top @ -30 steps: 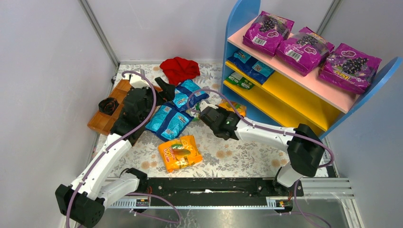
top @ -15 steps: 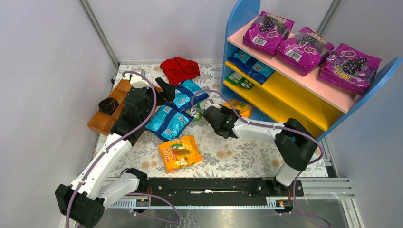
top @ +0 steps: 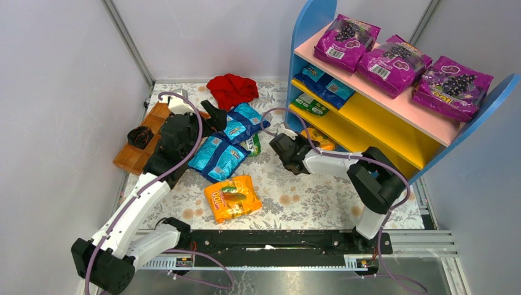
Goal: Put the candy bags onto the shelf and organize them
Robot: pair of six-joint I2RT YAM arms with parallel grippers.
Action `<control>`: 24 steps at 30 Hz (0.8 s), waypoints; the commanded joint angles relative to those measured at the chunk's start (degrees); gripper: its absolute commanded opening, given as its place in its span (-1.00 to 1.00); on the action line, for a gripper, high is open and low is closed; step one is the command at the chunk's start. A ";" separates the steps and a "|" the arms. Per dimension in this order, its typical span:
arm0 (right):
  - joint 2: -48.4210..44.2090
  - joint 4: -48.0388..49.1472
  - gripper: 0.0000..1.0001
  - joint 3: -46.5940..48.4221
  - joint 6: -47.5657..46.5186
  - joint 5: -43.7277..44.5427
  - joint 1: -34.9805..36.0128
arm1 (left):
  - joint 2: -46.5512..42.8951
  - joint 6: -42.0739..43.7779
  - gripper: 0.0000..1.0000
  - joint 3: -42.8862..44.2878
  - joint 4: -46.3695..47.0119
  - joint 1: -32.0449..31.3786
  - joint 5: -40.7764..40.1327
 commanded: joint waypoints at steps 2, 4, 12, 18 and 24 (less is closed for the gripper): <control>4.38 9.69 -1.00 -0.43 -1.44 -0.86 -2.17 | -0.85 0.13 0.97 0.08 2.42 -0.25 -0.51; 5.85 14.79 -1.00 0.52 -5.63 -2.15 -2.71 | -0.76 0.09 0.97 0.00 2.46 -0.25 -0.36; 13.42 22.29 -1.00 7.33 -16.51 -9.04 -6.32 | -0.59 0.28 0.97 0.08 2.38 -0.25 -0.77; 18.07 21.77 -1.00 12.83 -18.34 -10.75 -8.17 | -0.23 0.35 0.97 0.18 2.28 -0.25 -0.68; 21.31 19.75 -1.00 17.29 -16.75 -11.55 -8.57 | 0.11 0.44 0.97 0.34 2.02 -0.27 -0.95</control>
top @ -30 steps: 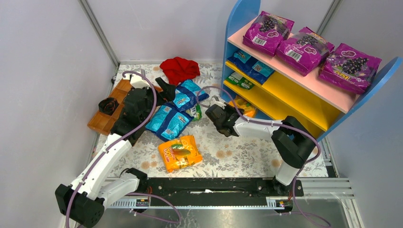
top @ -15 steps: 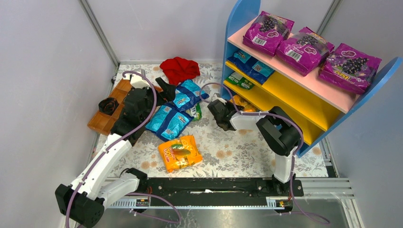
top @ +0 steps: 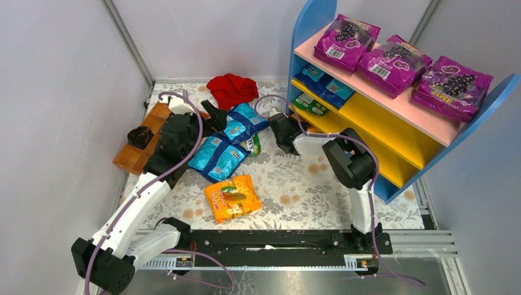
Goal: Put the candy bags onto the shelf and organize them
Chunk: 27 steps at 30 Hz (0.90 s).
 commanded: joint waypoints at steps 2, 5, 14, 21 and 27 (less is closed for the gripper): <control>2.86 -0.74 -0.91 4.53 1.76 -4.32 -0.12 | 0.16 0.44 0.97 0.35 2.04 -0.28 -0.83; 2.96 -1.59 -0.49 5.06 2.64 -4.15 -0.12 | 0.18 0.44 0.97 0.26 2.04 -0.26 -0.92; -10.50 -22.71 0.49 3.70 19.39 -14.11 6.07 | 0.10 0.24 0.97 0.18 2.26 -0.32 -0.40; -24.89 -32.78 0.73 -4.93 40.18 -28.62 14.48 | -0.83 0.00 0.98 0.08 2.52 -0.36 -0.19; -36.65 -13.46 1.00 -19.17 64.36 -58.22 15.70 | -1.65 -0.09 0.97 -0.03 2.65 -0.36 -0.20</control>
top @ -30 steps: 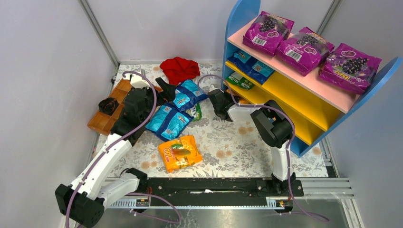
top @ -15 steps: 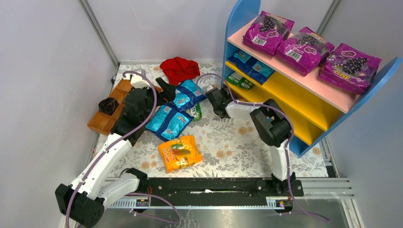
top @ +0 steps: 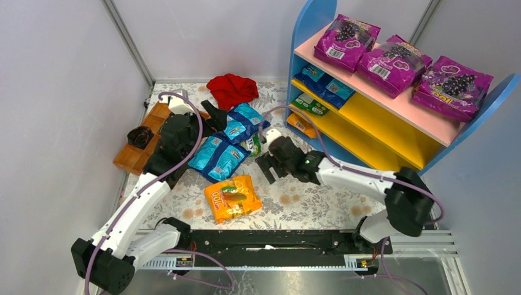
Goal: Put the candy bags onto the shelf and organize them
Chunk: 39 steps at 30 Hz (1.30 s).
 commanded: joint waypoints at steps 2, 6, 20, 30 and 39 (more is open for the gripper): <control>-5.23 22.54 1.00 -11.12 28.00 -27.79 -0.34 | -1.81 -0.07 0.97 -0.17 2.81 -0.25 -0.35; -0.18 33.86 1.00 -14.18 37.13 -32.68 -0.44 | -2.10 -0.06 0.97 -0.42 3.09 -0.23 -0.46; 14.29 46.87 0.85 -16.01 45.34 -38.59 -3.60 | -2.95 0.28 0.97 -0.45 3.19 -0.83 -0.98; 22.70 54.05 0.47 -15.19 48.19 -44.99 -3.55 | -2.34 0.44 0.97 -0.33 2.95 -1.10 -1.16; 24.10 61.65 -0.13 -16.82 51.37 -47.73 -3.56 | -1.07 0.38 0.97 -0.35 2.92 -1.10 -0.90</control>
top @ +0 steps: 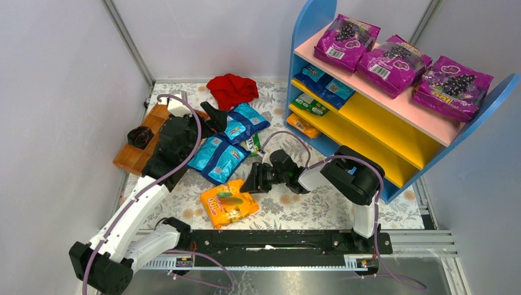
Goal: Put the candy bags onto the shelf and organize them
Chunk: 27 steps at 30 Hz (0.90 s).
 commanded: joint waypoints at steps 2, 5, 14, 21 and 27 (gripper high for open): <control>-0.91 4.73 -0.32 -1.64 1.21 -2.13 0.06 | 0.87 0.27 0.97 0.26 2.49 -0.16 -0.47; -3.25 3.63 -0.70 -2.04 0.16 -2.13 -0.89 | 1.14 0.26 0.98 0.26 2.53 -0.08 -0.48; -15.09 -6.47 -1.00 -7.16 -6.65 -0.85 -7.45 | 1.28 0.18 0.98 0.25 2.57 0.01 -0.31; -27.93 -37.14 -1.00 -1.08 -24.50 13.38 -7.73 | 1.10 0.01 0.97 0.17 2.65 -0.03 0.01; -28.02 -45.94 -0.90 1.05 -28.32 13.90 -12.75 | 0.93 -0.12 0.97 -0.01 2.90 -0.03 0.44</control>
